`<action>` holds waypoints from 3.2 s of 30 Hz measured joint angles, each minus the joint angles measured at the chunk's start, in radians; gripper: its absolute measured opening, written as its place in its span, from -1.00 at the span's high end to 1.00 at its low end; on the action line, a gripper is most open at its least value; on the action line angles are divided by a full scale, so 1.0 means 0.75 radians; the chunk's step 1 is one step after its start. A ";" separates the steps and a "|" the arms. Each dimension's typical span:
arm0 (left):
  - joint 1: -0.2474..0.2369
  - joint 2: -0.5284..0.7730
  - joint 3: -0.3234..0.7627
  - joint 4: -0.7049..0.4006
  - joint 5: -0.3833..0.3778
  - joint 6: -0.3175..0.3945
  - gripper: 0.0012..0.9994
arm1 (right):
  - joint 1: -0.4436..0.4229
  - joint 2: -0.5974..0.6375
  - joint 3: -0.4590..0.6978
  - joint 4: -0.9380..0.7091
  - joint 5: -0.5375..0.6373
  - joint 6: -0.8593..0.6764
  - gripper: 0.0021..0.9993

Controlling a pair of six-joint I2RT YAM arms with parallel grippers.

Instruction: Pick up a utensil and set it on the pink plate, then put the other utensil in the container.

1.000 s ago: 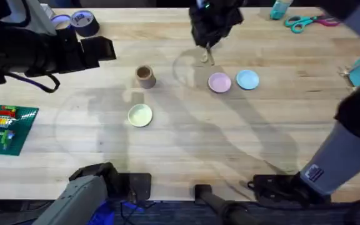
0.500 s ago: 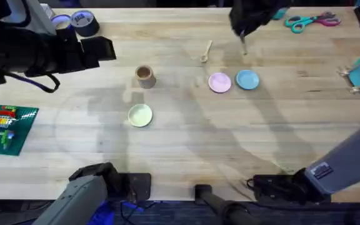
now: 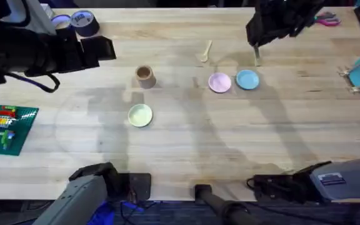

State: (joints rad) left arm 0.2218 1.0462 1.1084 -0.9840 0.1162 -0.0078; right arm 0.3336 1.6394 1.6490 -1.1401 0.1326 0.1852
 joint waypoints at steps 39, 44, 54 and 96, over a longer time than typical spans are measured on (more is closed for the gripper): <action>0.000 0.000 0.000 0.000 0.000 0.000 -0.99 | 0.092 0.268 -0.231 0.308 -0.099 0.001 0.93; 0.000 0.000 0.000 -0.001 0.000 0.000 -0.99 | 0.095 0.284 -0.264 0.337 -0.099 0.001 0.93; 0.000 0.000 0.000 0.000 -0.001 0.000 -0.99 | 0.101 0.284 -0.344 0.418 -0.140 0.002 0.93; 0.000 0.000 0.000 -0.001 0.000 0.000 -0.99 | 0.101 0.319 -0.363 0.454 -0.199 0.023 0.85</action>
State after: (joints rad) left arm 0.2218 1.0462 1.1084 -0.9848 0.1159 -0.0078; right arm 0.4095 1.8785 1.3769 -0.7994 -0.0168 0.2028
